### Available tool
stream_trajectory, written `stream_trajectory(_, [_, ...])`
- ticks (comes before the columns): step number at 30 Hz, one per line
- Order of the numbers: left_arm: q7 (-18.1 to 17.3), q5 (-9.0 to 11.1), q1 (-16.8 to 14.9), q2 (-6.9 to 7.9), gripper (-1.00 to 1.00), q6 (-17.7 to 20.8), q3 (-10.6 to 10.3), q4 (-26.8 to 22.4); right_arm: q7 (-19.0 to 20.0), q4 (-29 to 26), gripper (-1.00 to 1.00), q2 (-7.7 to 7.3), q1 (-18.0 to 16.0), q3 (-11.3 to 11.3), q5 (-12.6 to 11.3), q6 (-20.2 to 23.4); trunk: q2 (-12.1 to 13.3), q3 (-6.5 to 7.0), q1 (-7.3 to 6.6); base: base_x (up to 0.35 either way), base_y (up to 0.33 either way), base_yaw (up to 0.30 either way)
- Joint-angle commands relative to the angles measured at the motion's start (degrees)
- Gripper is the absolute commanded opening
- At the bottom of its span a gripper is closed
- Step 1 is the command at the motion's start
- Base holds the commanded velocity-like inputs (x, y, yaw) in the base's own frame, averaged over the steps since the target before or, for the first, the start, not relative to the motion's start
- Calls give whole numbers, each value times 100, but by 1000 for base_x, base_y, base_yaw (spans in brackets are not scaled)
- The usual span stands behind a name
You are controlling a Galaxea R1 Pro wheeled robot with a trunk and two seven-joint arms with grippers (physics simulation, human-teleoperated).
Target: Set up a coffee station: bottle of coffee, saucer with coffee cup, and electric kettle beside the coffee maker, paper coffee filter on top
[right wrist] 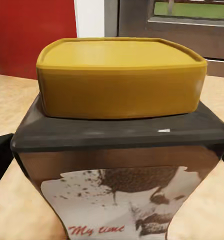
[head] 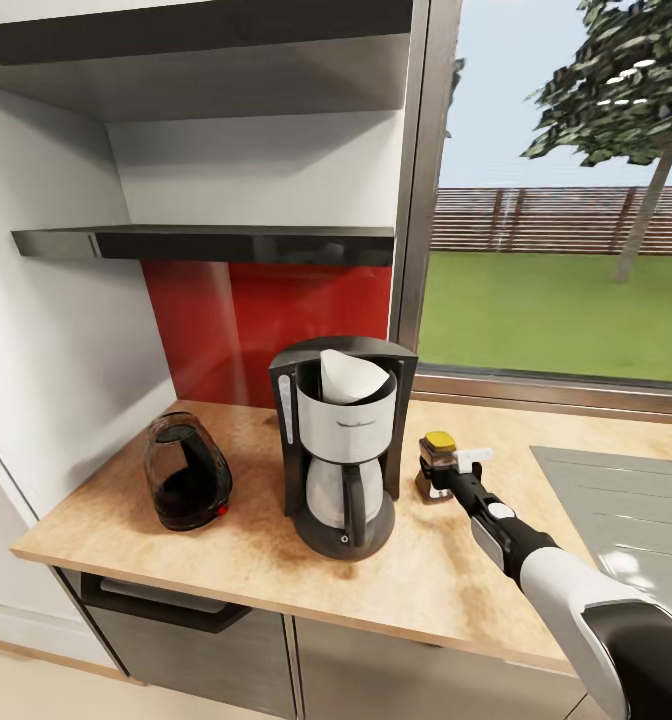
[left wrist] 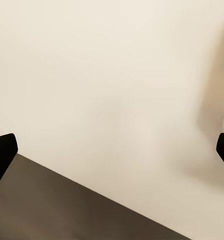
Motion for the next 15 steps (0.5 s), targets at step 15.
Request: stream_trajectory(15, [13, 59, 2, 0, 100, -7, -51, -10, 25, 7, 100, -4, -6, 38, -62, -19, -11, -11, 4, 0, 0, 0])
